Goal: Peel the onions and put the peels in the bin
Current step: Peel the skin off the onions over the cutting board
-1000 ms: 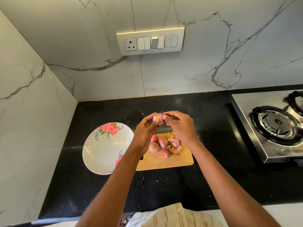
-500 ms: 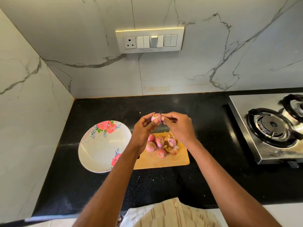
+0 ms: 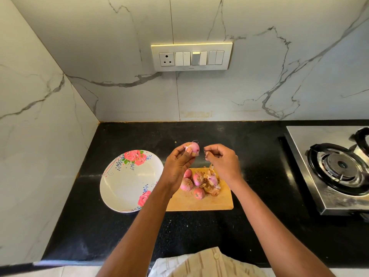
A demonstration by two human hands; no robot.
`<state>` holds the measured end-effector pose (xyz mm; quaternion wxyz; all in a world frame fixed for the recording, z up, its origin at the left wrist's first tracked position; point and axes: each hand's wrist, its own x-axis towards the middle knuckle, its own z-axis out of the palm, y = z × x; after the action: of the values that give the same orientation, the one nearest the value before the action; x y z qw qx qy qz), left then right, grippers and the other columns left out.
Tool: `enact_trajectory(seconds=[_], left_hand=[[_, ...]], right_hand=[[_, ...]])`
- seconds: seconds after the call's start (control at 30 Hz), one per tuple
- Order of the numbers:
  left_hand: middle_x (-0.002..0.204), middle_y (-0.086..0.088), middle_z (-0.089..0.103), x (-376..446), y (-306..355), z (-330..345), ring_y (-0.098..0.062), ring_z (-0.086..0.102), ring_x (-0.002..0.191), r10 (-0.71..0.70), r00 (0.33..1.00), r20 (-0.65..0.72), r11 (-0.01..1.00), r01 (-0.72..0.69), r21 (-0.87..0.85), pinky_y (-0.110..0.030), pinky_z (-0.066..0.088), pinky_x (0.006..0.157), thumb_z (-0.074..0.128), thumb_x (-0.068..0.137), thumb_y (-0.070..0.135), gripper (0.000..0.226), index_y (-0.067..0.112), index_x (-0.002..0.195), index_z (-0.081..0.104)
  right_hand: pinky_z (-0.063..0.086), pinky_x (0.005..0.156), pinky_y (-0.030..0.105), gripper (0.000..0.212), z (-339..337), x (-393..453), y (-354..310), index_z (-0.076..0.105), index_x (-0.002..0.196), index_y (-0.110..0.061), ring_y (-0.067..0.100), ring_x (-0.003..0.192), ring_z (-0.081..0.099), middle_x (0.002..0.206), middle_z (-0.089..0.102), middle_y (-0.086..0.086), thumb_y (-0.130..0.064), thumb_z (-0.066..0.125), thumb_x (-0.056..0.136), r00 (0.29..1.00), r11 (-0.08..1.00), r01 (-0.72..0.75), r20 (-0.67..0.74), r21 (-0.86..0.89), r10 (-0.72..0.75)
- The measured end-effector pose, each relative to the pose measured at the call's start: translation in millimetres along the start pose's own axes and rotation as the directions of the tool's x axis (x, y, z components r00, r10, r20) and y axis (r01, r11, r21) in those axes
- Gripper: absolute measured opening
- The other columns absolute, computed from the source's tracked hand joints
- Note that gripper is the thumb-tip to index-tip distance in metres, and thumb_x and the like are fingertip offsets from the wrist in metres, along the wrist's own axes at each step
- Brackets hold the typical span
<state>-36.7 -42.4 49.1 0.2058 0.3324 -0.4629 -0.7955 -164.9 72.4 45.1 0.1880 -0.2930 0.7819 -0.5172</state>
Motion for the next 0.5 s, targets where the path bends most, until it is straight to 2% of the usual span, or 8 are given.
enact_trajectory(seconds=[0.13,0.2,0.3,0.4,0.5], left_hand=[[0.125,-0.008,0.069,1,-1,-5,-0.02,0.071,0.111,-0.029,0.999,-0.023,1.0,0.028,-0.005,-0.026,0.058,0.092,0.058,0.101,0.024,0.028,0.018,0.127,0.062],[0.125,-0.008,0.069,0,0,-6,-0.018,0.072,0.108,-0.041,0.999,-0.035,0.999,0.04,-0.02,-0.026,0.058,0.092,0.057,0.101,0.026,0.029,0.017,0.128,0.061],[0.123,-0.008,0.069,-1,0,-3,-0.019,0.072,0.107,-0.053,0.998,-0.037,0.998,0.052,-0.019,-0.026,0.058,0.092,0.056,0.102,0.027,0.028,0.017,0.128,0.061],[0.123,-0.009,0.07,-1,2,-2,-0.021,0.071,0.108,-0.049,0.998,-0.036,0.999,0.048,-0.009,-0.026,0.058,0.092,0.056,0.102,0.027,0.032,0.013,0.13,0.061],[0.122,-0.01,0.07,0,3,-2,-0.024,0.07,0.111,-0.044,0.998,-0.035,0.999,0.044,-0.003,-0.027,0.058,0.091,0.056,0.102,0.028,0.033,0.012,0.13,0.062]], right_hand=[[0.055,0.073,0.016,0.017,0,-1,23,0.073,0.105,-0.027,0.002,0.083,0.069,0.093,0.073,-0.014,-0.016,0.061,0.1,0.983,0.978,-0.053,0.164,-0.202,0.087],[0.051,0.065,0.01,0.015,2,-4,31,0.073,0.106,-0.024,0.003,0.086,0.067,0.097,0.072,-0.011,-0.015,0.064,0.099,0.976,0.963,-0.056,0.189,-0.264,0.109],[0.047,0.068,0.006,0.022,2,-6,33,0.073,0.109,-0.023,0.003,0.095,0.066,0.105,0.071,-0.009,-0.008,0.069,0.094,0.973,0.964,-0.04,0.21,-0.263,0.098],[0.046,0.074,0.005,0.017,0,-3,16,0.073,0.109,-0.028,-0.006,0.094,0.064,0.104,0.07,-0.018,-0.018,0.069,0.095,0.987,0.984,0.014,0.157,-0.18,0.015],[0.051,0.077,0.008,0.014,-2,4,-11,0.074,0.108,-0.03,-0.006,0.093,0.065,0.099,0.071,-0.02,-0.027,0.07,0.095,0.99,0.991,0.118,0.091,-0.07,-0.111]])
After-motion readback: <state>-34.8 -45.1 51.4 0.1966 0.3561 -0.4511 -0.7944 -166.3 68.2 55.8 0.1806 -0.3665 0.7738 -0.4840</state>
